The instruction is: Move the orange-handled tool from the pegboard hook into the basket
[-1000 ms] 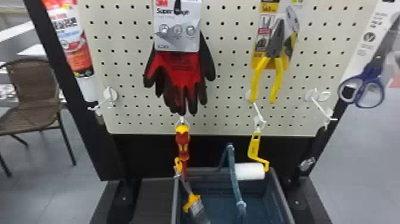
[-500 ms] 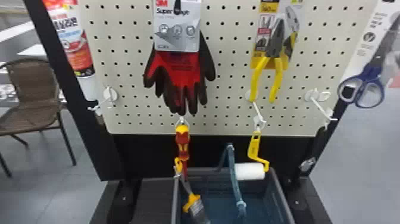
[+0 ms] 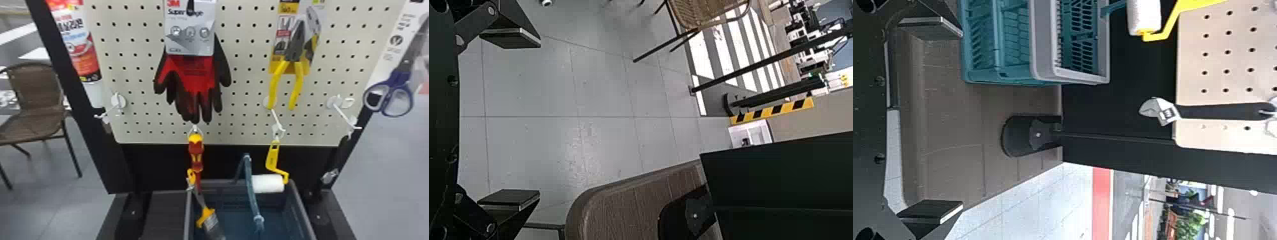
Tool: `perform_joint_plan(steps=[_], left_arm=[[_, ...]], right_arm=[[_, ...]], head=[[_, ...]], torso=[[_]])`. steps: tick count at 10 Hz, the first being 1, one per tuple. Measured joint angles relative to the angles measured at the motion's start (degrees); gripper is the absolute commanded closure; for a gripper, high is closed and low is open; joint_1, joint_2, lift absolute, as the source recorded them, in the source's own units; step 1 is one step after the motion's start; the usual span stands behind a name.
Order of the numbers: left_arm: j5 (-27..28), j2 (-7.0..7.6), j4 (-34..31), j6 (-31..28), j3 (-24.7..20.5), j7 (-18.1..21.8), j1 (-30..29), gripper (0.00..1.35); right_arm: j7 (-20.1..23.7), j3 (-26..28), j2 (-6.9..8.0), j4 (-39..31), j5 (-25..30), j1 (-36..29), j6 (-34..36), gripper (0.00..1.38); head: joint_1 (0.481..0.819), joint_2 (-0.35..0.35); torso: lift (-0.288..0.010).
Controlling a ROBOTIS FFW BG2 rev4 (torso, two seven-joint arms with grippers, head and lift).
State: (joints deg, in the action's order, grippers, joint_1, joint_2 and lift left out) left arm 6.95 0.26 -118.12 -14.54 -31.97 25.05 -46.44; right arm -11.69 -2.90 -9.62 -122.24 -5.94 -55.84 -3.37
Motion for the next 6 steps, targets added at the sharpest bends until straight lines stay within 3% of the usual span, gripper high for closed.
perform_joint_plan(steps=[3,4,5,6], left_arm=[[-4.42,0.00,7.15,3.09,-3.35,2.26,6.35,0.22],[-5.61,0.00,9.97,4.32,-3.91,2.59,8.94,0.22],[-6.11,0.00,11.49,5.10,-3.29,2.72,10.46,0.22],[-6.29,0.00,12.54,5.84,-2.19,2.87,11.49,0.22]], right_arm=[[-6.54,-2.08,-5.64,-1.67,-3.35,2.18,-2.66,0.10],[-10.61,-4.45,-9.20,-2.15,-5.63,3.67,-3.96,0.10],[-16.20,-8.14,-13.75,-2.42,-8.47,5.52,-5.97,0.10],[-23.83,-14.47,-20.15,-2.19,-12.56,8.70,-9.37,0.10]], head=[[0.549,0.000],[0.549,0.000],[0.549,0.000],[0.549,0.000]], torso=[[-0.100],[-0.100],[-0.100],[-0.100]])
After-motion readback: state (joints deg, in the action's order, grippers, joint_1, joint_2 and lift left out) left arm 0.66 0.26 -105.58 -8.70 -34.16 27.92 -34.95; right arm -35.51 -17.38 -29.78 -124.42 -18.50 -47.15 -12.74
